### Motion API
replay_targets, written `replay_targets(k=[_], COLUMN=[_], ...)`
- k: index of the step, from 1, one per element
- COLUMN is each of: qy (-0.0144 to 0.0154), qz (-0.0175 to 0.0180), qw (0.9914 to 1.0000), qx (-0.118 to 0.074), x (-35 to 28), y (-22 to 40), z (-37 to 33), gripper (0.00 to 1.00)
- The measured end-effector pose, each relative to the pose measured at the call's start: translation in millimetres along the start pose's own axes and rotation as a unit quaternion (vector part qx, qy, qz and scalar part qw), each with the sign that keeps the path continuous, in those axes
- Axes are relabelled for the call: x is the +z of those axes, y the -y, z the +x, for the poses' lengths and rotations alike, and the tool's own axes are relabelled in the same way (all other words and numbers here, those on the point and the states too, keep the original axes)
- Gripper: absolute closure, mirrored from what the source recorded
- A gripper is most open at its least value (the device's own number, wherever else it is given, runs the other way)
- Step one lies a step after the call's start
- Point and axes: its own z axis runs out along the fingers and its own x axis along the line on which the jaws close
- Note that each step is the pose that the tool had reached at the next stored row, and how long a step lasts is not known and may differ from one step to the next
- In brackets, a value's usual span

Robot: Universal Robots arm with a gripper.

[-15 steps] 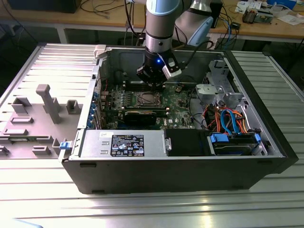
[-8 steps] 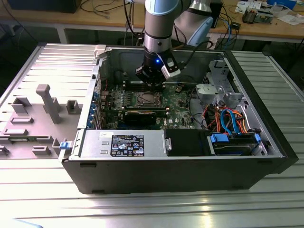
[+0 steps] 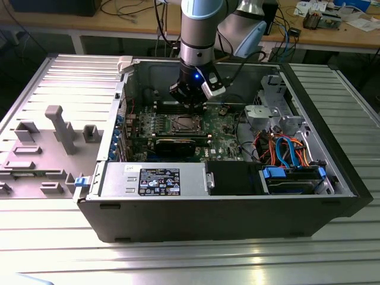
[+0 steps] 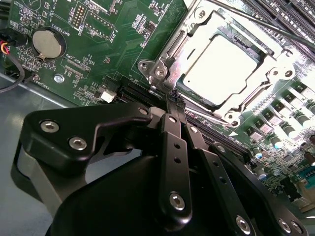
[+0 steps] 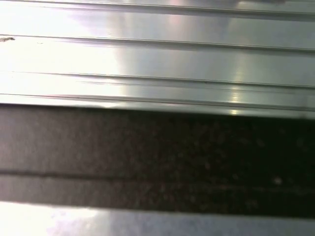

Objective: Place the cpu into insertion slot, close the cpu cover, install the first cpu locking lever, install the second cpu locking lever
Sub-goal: 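Install the first cpu locking lever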

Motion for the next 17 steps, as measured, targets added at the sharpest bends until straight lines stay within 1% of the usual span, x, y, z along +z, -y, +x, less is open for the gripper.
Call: replay_targets(k=[8, 12, 13, 17], qy=[0.0000, -0.0001, -0.0001, -0.0002], qz=[0.0000, 0.0007, 0.0011, 0.0048], qw=[1.00000, 1.00000, 1.00000, 0.99999], qx=[0.000, 0.000, 0.000, 0.000], x=[-0.3, -0.1, 0.4, 0.8], y=[0.0, 0.0, 0.0, -0.1], z=[0.0, 0.0, 0.0, -0.1], gripper=[0.89, 0.89, 0.89, 0.89])
